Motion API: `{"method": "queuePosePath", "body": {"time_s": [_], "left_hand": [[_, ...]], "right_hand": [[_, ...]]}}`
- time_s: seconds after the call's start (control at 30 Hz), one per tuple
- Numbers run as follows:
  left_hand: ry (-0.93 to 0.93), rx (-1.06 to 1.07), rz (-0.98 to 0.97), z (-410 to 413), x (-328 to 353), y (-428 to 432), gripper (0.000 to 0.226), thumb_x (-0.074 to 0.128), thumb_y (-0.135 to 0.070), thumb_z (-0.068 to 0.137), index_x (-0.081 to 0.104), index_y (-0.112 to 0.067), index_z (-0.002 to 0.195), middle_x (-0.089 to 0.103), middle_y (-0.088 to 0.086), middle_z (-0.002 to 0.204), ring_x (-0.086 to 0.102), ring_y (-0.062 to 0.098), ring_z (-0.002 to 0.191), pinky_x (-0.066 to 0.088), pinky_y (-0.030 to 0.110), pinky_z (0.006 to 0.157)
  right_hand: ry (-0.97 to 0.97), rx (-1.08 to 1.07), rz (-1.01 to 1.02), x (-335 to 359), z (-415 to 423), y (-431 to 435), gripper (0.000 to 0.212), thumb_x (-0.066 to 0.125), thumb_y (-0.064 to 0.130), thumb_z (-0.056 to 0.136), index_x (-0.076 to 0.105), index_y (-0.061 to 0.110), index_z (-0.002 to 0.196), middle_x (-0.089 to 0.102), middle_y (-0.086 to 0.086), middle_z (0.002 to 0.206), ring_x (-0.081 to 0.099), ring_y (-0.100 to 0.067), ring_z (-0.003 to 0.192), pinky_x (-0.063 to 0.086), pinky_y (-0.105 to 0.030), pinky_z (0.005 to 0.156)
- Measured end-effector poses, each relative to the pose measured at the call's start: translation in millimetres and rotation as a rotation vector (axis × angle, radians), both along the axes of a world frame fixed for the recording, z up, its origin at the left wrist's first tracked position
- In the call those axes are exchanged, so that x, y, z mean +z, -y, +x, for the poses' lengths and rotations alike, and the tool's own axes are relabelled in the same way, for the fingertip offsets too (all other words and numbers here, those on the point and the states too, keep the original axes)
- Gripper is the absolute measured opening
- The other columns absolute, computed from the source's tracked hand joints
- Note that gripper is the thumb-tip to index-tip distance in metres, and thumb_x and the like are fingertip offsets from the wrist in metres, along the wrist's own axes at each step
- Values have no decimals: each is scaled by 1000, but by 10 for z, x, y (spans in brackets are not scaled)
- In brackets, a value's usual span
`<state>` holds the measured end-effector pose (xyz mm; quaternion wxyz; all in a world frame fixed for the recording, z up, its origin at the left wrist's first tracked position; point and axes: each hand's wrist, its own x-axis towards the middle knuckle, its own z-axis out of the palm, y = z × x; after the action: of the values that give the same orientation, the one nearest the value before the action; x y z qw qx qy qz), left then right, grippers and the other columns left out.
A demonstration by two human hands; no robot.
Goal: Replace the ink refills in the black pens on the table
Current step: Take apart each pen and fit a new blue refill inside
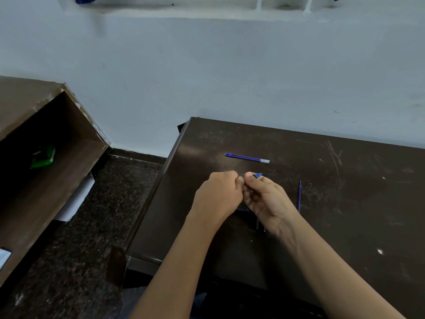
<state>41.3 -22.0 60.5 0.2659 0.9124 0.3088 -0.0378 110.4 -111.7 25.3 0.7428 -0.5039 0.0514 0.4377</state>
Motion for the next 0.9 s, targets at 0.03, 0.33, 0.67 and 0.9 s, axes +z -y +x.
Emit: {"method": "queuePosePath", "body": {"time_s": [0.03, 0.33, 0.67, 0.9], "left_hand": [[-19, 4, 1, 10, 1, -6, 24, 37, -29, 100, 50, -14, 87, 57, 4, 89, 50, 9, 66, 37, 21, 57], [73, 4, -66, -47, -5, -36, 21, 42, -34, 98, 52, -17, 106, 62, 1, 95, 61, 12, 79, 45, 25, 66], [21, 5, 31, -48, -52, -79, 22, 43, -30, 98, 58, -15, 105, 61, 3, 99, 55, 13, 78, 41, 27, 65], [20, 18, -2, -45, -46, -77, 25, 38, -30, 99, 58, -14, 104, 65, 6, 99, 63, 16, 84, 52, 31, 74]], "right_hand": [[-10, -11, 4, 1, 1, 2, 6, 62, 6, 88, 67, 9, 87, 70, -4, 73, 64, -6, 57, 54, -18, 59], [-28, 38, -67, -12, 9, 0, 12, 64, 21, 88, 69, 12, 83, 69, 2, 68, 61, -5, 60, 52, -18, 62], [-40, 6, -62, -58, 2, -30, 16, 54, 7, 92, 68, 13, 87, 63, -1, 73, 54, -8, 66, 48, -19, 63], [-57, 13, 4, -35, 7, -31, 14, 56, 12, 92, 70, 10, 94, 67, -5, 77, 61, -9, 65, 48, -23, 70]]}}
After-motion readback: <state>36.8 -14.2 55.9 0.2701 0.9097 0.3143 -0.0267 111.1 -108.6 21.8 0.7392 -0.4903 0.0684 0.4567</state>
